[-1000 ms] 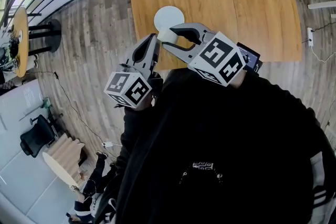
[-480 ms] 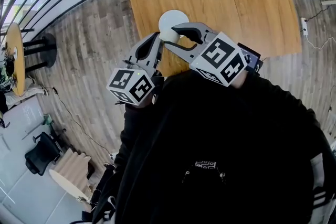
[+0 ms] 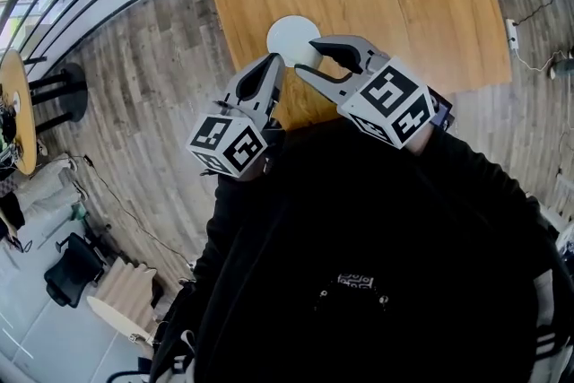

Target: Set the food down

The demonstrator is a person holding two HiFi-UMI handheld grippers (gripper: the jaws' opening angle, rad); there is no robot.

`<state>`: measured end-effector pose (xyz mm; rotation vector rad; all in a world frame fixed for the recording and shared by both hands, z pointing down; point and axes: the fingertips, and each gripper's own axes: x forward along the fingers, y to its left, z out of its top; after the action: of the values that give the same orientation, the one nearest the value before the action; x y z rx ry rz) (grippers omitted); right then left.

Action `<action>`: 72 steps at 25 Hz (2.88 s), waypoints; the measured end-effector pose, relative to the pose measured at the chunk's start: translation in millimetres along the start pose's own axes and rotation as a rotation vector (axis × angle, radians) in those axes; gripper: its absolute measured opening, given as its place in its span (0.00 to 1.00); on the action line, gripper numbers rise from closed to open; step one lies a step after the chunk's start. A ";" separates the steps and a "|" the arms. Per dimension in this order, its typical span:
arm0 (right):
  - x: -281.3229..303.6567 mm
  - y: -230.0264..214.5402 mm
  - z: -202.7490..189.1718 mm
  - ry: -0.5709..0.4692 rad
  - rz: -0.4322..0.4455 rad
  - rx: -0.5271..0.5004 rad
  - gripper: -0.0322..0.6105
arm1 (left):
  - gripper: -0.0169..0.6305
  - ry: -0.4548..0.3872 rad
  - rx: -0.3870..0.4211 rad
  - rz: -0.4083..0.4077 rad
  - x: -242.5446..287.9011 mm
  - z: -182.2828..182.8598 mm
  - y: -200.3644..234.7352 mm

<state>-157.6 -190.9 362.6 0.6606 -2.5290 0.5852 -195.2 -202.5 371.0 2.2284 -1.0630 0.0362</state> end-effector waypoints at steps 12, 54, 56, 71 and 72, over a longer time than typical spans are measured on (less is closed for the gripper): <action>29.6 -15.6 -4.0 0.050 0.094 -0.063 0.32 | 0.02 -0.073 -0.064 0.086 -13.5 1.6 2.8; 194.3 -72.3 -166.7 0.501 0.099 -0.276 0.32 | 0.03 -0.210 -0.284 0.503 -127.6 -66.3 33.2; 197.7 -75.0 -175.1 0.519 0.093 -0.288 0.32 | 0.03 -0.216 -0.296 0.516 -131.7 -69.4 30.9; 202.8 -114.7 -217.0 0.636 0.060 -0.311 0.32 | 0.03 -0.255 -0.319 0.565 -137.8 -84.6 24.4; 205.7 -114.6 -222.1 0.638 0.063 -0.317 0.32 | 0.03 -0.254 -0.317 0.569 -139.9 -87.6 23.6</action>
<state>-185.2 -241.3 681.2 0.2255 -1.9787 0.3307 -284.1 -67.3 411.6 1.6217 -1.6858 -0.1636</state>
